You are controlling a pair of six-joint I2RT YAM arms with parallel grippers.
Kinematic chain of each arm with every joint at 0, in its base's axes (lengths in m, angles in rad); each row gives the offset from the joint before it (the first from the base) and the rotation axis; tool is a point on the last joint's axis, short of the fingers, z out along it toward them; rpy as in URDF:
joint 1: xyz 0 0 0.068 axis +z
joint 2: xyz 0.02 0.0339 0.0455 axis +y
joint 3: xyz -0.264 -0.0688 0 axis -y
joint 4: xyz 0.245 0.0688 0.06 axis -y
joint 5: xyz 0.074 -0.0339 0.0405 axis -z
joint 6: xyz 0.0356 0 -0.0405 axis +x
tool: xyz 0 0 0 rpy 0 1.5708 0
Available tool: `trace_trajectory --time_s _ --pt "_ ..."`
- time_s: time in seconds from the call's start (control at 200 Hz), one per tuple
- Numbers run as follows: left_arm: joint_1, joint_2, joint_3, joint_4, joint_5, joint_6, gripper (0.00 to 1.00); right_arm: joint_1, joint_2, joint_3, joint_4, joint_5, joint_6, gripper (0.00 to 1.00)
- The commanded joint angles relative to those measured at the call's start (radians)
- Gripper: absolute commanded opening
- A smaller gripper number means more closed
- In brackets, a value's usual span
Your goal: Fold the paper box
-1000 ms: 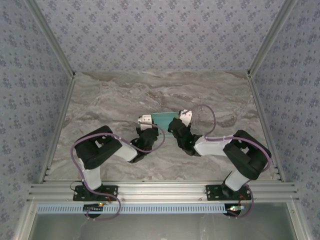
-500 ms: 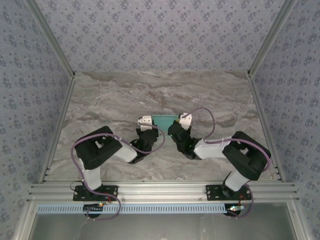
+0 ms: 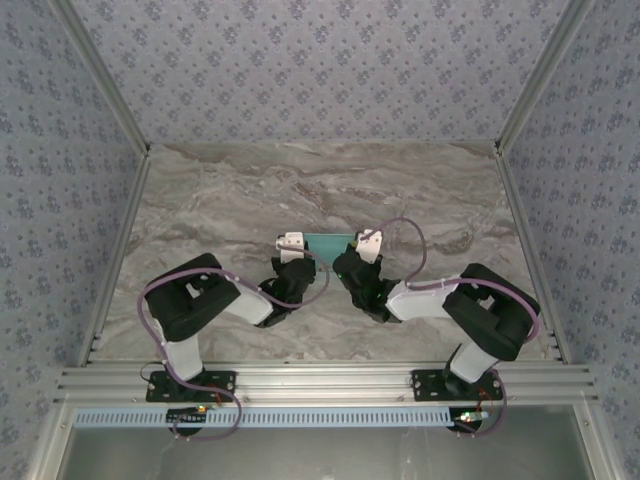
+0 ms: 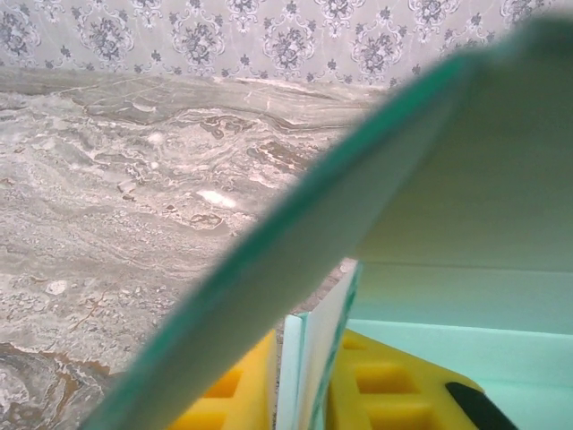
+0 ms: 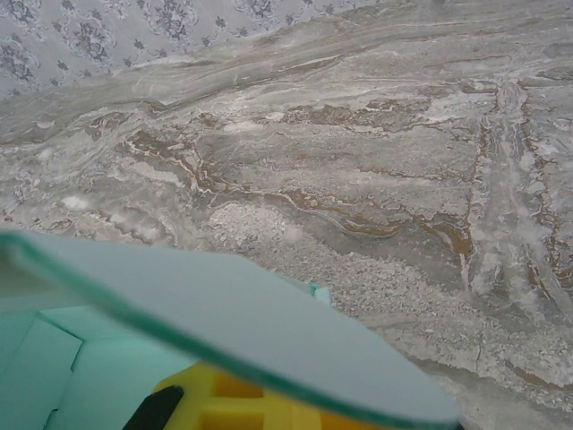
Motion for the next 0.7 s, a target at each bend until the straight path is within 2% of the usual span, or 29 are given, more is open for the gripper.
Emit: trace_trajectory --time_s 0.0,0.165,0.555,0.695 --pt "0.011 -0.041 -0.023 -0.137 -0.05 -0.032 0.22 -0.011 0.021 -0.025 -0.177 0.083 0.017 0.03" --pt "0.011 -0.074 -0.034 -0.172 -0.031 -0.042 0.25 -0.006 0.022 -0.019 -0.184 0.09 0.021 0.02" --pt "0.011 -0.212 -0.044 -0.398 0.075 -0.074 0.37 -0.002 0.012 -0.003 -0.211 0.107 0.018 0.02" --pt "0.011 -0.251 -0.052 -0.446 0.1 -0.089 0.39 0.0 0.009 0.003 -0.213 0.113 0.015 0.02"
